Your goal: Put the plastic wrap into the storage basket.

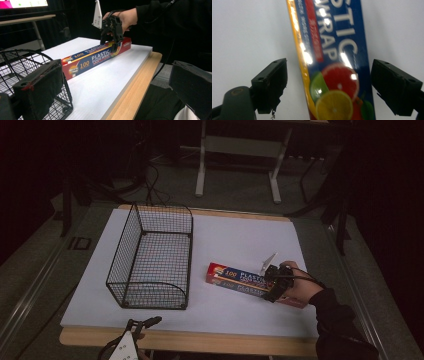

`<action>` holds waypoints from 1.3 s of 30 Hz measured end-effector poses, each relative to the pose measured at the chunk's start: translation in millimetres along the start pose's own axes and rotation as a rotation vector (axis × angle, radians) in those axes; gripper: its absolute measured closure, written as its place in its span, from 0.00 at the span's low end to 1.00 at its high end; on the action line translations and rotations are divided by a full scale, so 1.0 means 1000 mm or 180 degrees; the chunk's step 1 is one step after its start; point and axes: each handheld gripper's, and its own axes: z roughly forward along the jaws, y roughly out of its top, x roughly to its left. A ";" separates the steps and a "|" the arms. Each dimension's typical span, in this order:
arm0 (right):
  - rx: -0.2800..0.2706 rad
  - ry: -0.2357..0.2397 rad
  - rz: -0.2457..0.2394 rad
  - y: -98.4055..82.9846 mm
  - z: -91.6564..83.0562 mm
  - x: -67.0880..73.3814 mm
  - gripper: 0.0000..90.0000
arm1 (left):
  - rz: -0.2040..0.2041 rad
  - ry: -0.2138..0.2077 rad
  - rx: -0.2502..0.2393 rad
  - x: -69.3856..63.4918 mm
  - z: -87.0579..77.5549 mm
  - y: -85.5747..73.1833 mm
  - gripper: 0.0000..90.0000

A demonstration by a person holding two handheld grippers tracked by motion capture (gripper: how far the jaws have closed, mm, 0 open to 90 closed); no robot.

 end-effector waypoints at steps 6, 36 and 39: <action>0.0010 0.0053 -0.0084 0.011 0.005 0.002 0.18 | -0.0008 0.0004 -0.0005 0.001 -0.001 0.000 0.00; 0.0408 0.0271 -0.0335 0.044 0.024 -0.003 0.43 | -0.0005 0.0022 0.0044 0.000 -0.002 -0.001 0.00; 0.0382 0.0335 -0.0190 0.044 0.023 -0.003 0.44 | -0.0015 0.0025 0.0045 0.001 -0.002 -0.002 0.00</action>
